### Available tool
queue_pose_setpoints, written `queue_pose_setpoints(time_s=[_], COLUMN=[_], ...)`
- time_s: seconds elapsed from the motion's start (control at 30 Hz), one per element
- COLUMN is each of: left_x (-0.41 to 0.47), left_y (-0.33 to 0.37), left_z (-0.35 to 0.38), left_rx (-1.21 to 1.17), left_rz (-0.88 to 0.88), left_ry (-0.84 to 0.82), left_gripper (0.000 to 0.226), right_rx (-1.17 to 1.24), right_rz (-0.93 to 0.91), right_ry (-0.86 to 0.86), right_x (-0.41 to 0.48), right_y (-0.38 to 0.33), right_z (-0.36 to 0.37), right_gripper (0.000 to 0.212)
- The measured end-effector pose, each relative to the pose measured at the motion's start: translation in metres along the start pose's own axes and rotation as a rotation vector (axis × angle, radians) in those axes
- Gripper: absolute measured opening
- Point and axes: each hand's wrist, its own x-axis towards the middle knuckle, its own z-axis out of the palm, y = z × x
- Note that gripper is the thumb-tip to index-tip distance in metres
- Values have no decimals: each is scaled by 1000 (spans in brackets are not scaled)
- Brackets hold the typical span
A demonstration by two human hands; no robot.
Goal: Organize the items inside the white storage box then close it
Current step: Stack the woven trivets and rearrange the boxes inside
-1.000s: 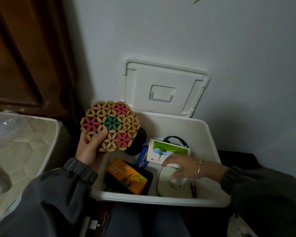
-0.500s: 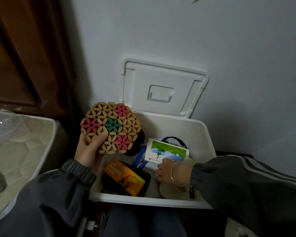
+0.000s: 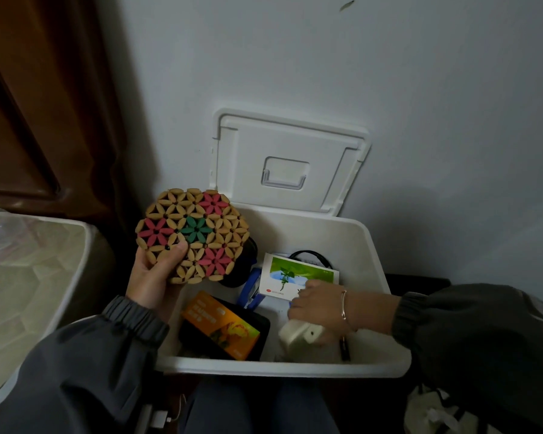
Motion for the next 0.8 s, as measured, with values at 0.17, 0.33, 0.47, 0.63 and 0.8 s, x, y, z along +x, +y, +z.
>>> queue_pose_setpoints(time_s=[0.17,0.33,0.47,0.63,0.8], left_x=[0,0,1,3,3], left_y=[1,1,0,-2,-2], left_z=[0,1,-1,-2,-4], left_rx=[-3,-15,-15,10,52], left_rz=[-3,-9,-9,0,-9], left_ry=[11,27,8,-15,-44], left_gripper=[62,64,65,63,67], right_rx=[778,1768,2267,2587,2466], right_rz=[348,893,1260,1288,1314], right_ry=[344,551,559,823,733], right_x=[-30,-30,-16,18,41], right_y=[23,41,31,18,17], right_z=[-16,-12,-8,-3,-4], right_gripper=[57,31,46,46,55])
